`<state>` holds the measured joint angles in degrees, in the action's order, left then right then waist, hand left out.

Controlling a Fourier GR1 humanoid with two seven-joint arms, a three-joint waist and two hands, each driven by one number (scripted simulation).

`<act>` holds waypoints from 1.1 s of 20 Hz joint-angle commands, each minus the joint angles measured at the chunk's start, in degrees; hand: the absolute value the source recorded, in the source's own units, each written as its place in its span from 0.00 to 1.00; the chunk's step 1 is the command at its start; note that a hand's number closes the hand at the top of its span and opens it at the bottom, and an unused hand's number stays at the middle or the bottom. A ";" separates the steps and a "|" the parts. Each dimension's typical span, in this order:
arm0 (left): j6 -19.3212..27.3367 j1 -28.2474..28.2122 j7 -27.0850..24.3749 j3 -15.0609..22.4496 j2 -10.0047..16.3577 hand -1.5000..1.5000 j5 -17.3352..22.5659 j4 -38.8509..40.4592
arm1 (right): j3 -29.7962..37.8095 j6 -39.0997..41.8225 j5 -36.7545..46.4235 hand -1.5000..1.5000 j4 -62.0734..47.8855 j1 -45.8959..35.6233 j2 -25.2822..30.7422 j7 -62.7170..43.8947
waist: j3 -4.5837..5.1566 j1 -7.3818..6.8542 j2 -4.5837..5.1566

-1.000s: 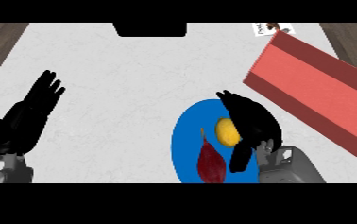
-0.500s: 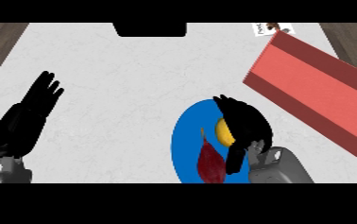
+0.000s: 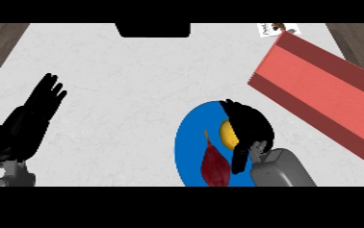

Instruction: Pick the lemon from the plate and place it in the cardboard box

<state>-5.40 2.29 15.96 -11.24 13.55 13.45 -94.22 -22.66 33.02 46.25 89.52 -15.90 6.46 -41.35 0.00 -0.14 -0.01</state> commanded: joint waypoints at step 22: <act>0.32 2.64 4.57 -1.81 -0.22 0.50 -0.93 -2.03 | -2.23 -4.26 7.71 1.00 2.69 5.12 10.09 28.45 | -0.01 0.38 -0.08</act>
<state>-6.42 2.70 18.09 -12.65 12.60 12.91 -95.41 -23.39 27.92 53.61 88.00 -14.11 12.37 -18.26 0.03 0.01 -0.12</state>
